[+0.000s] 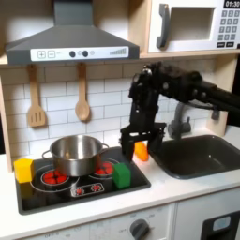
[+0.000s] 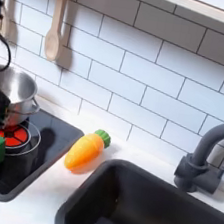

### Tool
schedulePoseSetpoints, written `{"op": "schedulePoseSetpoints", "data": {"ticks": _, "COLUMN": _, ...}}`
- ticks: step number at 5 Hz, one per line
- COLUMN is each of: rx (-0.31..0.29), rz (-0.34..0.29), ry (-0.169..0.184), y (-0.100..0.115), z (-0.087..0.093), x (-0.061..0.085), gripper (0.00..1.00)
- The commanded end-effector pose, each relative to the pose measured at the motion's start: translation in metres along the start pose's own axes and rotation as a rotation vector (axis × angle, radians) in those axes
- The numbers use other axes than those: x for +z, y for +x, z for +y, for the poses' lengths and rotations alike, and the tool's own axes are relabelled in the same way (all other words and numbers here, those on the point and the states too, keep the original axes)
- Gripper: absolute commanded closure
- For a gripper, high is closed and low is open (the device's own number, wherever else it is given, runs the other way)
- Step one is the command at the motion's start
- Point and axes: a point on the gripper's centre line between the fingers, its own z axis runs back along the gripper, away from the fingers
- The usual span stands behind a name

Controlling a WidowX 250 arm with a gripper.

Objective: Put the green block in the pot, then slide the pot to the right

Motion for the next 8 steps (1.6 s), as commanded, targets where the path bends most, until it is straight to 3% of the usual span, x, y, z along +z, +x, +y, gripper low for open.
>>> {"op": "schedulePoseSetpoints", "data": {"ticks": 1, "rx": -0.014, "rz": -0.002, "ry": 0.001, "y": 0.016, "z": 0.005, "x": -0.007, "gripper": 0.00}}
{"op": "schedulePoseSetpoints", "data": {"ticks": 8, "rx": -0.013, "rz": 0.076, "ry": 0.002, "y": 0.037, "z": 0.005, "x": -0.048, "gripper": 0.00}}
